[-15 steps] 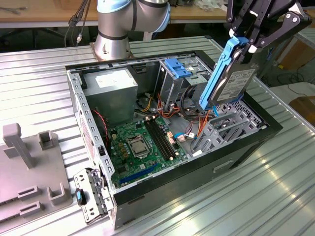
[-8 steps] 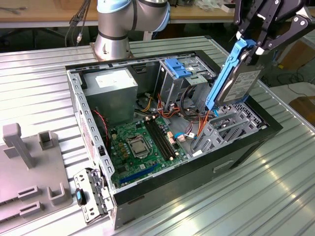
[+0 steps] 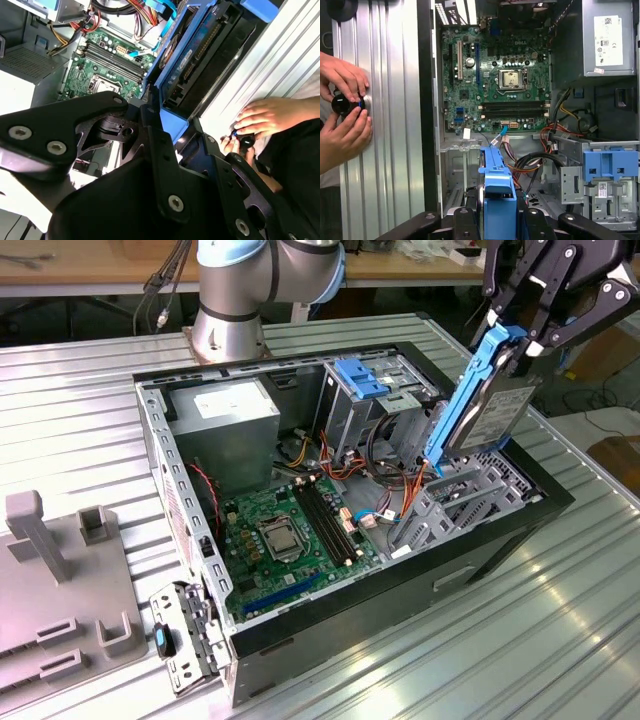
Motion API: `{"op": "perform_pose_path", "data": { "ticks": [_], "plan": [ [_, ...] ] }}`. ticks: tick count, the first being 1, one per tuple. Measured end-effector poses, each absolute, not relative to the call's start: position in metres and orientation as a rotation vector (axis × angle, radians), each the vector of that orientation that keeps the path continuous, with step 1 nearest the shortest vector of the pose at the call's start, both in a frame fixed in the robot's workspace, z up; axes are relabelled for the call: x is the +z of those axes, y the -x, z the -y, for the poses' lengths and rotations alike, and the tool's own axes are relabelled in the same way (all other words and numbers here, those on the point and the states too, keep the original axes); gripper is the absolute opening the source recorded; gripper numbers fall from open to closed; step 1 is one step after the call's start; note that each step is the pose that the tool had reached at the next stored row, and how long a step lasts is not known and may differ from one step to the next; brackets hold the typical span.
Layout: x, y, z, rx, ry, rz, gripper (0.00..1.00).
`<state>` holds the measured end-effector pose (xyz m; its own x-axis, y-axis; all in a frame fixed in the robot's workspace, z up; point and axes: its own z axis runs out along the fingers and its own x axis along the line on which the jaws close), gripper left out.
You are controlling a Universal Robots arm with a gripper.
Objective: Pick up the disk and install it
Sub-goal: 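Insert the disk into the insertion slot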
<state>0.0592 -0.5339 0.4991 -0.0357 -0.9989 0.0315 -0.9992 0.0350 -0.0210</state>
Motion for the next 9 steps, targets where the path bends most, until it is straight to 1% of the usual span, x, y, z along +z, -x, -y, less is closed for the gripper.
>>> {"op": "perform_pose_path", "data": {
  "ticks": [9],
  "plan": [
    [0.488, -0.065, 0.541, 0.059, -2.179, 2.252, 0.37]
  ]
}}
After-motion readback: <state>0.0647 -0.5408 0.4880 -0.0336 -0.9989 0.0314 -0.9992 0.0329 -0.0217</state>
